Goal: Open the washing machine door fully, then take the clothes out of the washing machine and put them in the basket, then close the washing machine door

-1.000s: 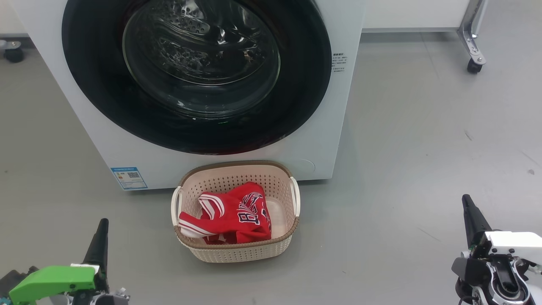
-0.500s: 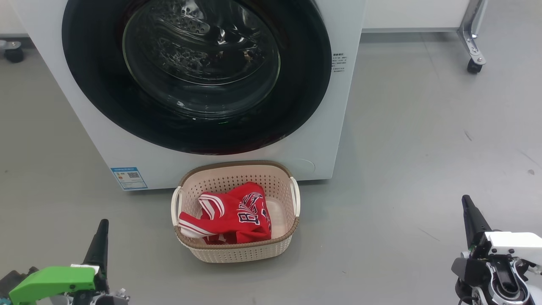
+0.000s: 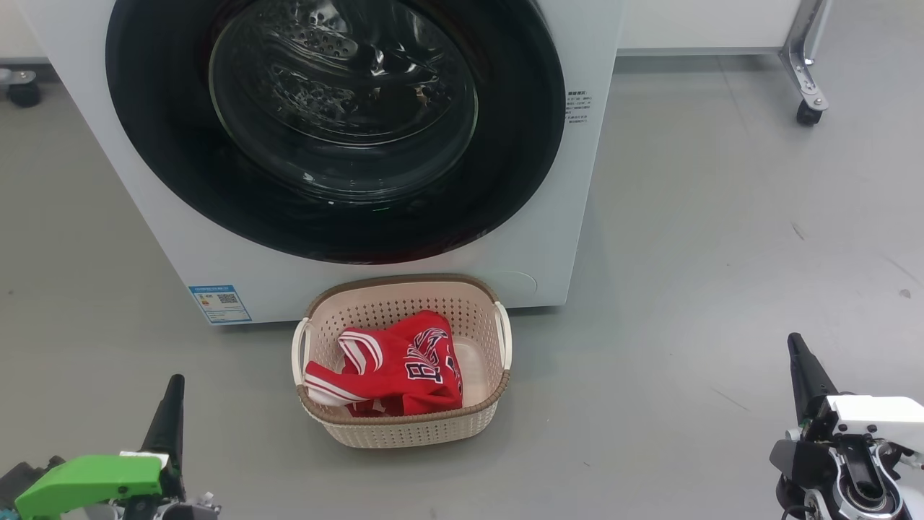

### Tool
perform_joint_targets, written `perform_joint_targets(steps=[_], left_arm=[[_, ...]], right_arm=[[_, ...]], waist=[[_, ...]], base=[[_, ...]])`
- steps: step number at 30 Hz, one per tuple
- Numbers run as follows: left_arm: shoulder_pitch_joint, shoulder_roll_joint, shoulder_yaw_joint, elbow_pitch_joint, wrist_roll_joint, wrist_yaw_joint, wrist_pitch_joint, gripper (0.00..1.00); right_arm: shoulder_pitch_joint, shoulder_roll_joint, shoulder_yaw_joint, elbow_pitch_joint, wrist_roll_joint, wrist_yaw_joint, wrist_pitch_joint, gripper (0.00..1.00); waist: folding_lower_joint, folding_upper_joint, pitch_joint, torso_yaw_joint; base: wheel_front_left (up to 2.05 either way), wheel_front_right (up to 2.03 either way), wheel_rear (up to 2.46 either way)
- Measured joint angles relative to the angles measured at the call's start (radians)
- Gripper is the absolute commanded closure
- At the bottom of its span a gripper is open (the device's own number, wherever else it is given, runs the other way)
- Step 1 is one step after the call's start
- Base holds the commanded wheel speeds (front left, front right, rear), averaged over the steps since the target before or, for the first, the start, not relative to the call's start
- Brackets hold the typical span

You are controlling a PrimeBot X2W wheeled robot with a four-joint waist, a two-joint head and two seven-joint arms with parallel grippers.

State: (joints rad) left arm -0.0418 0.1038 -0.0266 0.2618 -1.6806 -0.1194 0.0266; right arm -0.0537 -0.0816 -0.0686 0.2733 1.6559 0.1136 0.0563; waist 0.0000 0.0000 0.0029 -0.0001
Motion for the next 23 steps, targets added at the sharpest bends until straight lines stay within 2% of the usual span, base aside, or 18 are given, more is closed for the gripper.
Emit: perform_joint_targets(steps=[23], left_arm=[[-0.001,0.0,0.003,0.007,0.0,0.0,0.0,1.0]], right_arm=[[0.0,0.001,-0.002,0.004,0.0,0.003,0.0,1.0]], waist=[[0.0,0.0,0.0,0.0]], base=[[0.0,0.0,0.0]])
